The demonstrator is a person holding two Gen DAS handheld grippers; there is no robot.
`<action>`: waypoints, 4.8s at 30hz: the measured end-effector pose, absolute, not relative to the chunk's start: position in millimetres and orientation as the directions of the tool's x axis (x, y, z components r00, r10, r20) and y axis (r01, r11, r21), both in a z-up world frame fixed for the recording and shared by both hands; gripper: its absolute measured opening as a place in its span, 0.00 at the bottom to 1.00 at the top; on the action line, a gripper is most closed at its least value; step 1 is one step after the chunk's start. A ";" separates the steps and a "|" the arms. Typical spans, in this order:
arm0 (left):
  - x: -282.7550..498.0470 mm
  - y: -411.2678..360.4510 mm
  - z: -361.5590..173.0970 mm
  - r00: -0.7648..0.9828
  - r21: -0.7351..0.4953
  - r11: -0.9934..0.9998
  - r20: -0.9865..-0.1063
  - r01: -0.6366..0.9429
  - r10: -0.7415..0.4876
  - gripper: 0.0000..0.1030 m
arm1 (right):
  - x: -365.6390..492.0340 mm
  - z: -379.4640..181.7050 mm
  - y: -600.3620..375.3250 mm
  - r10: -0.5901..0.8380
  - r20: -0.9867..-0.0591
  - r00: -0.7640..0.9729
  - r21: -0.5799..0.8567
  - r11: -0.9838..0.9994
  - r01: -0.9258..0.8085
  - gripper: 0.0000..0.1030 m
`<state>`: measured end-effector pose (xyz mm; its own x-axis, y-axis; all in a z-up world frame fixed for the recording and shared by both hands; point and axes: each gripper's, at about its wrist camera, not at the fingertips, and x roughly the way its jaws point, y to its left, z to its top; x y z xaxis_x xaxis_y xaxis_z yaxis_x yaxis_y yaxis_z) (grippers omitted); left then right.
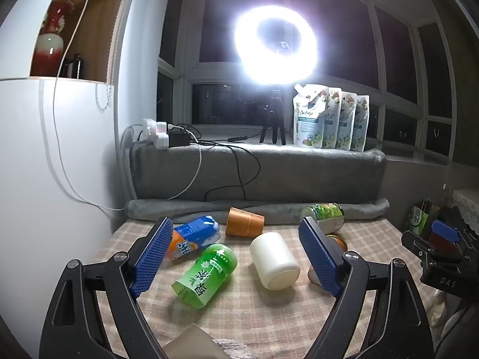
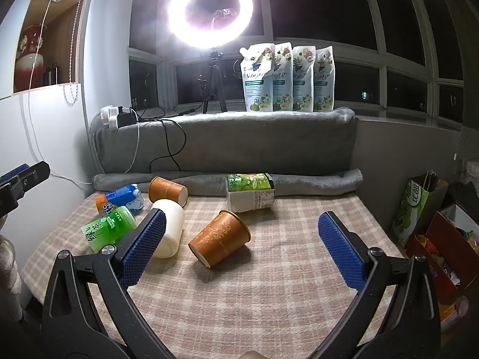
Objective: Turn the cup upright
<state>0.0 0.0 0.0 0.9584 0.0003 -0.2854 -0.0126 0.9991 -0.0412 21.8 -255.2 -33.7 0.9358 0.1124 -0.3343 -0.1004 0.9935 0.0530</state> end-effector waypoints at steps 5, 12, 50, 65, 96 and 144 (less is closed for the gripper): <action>-0.3 -0.1 0.0 0.960 -0.038 0.999 -0.280 -0.013 0.002 0.84 | 22.0 -34.1 -255.7 0.112 -0.338 0.934 0.053 0.994 -0.100 1.00; -0.5 -0.3 0.1 0.959 -0.037 0.999 -0.283 -0.013 0.002 0.84 | 21.8 -34.6 -256.4 0.113 -0.336 0.935 0.054 0.993 -0.101 1.00; 1.9 1.2 -3.0 0.956 -0.035 0.999 -0.292 -0.011 0.000 0.84 | 23.0 -35.0 -257.6 0.114 -0.340 0.934 0.060 0.993 -0.099 1.00; 2.3 2.1 -8.5 0.955 -0.037 0.999 -0.298 -0.011 -0.001 0.84 | 24.1 -35.8 -257.6 0.116 -0.341 0.933 0.062 0.993 -0.101 1.00; 14.6 2.5 -14.1 0.946 -0.038 0.999 -0.325 -0.002 -0.010 0.84 | 35.1 -38.1 -260.1 0.118 -0.346 0.931 0.063 0.993 -0.102 1.00; 53.2 132.4 -84.1 0.767 -0.167 0.963 -0.639 -0.210 0.057 0.84 | 193.7 -22.0 -75.6 0.465 -0.636 0.616 -0.253 0.628 -0.736 0.93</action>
